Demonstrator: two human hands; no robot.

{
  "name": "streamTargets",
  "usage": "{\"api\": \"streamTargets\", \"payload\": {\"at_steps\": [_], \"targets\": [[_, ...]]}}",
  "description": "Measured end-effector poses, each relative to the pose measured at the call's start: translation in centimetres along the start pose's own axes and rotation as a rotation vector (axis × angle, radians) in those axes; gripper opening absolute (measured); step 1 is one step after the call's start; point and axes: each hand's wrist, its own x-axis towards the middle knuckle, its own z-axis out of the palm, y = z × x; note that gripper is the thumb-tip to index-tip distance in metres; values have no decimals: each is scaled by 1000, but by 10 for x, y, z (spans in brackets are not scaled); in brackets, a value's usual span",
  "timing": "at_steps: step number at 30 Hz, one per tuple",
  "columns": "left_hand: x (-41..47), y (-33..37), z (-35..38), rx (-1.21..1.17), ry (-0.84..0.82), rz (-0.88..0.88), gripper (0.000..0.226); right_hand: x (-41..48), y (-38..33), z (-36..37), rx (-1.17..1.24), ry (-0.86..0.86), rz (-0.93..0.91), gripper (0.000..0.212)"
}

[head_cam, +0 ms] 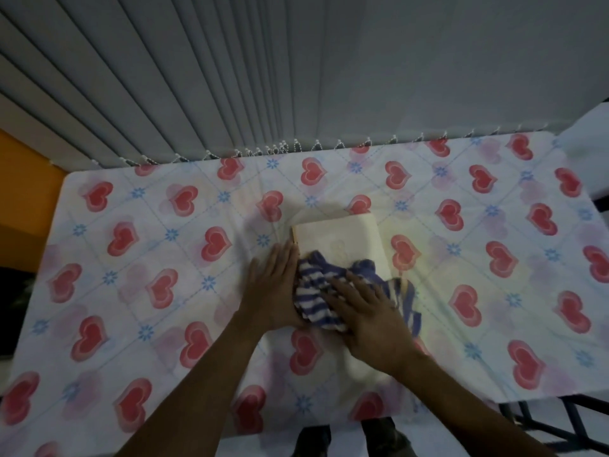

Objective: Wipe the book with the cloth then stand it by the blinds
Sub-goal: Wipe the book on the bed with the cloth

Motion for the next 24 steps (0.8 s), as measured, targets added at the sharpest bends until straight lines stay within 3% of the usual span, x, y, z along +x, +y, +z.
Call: {"api": "streamTargets", "payload": {"at_steps": [4, 8, 11, 18, 20, 24], "targets": [[3, 3, -2, 43, -11, -38, 161, 27, 43, -19, -54, 3, 113, 55], [1, 2, -1, 44, -8, -39, 161, 79, 37, -17, -94, 19, 303, 58], [2, 2, 0, 30, -23, -33, 159, 79, 11, -10, -101, 19, 232, 59], [0, 2, -1, 3, 16, -13, 148, -16, -15, 12, -22, -3, 96, 62], [1, 2, -2, -17, -1, -31, 155, -18, 5, 1, -45, -8, 117, 68], [2, 3, 0, 6, -8, -51, 163, 16, 27, -20, -74, 24, 224, 58]]}}
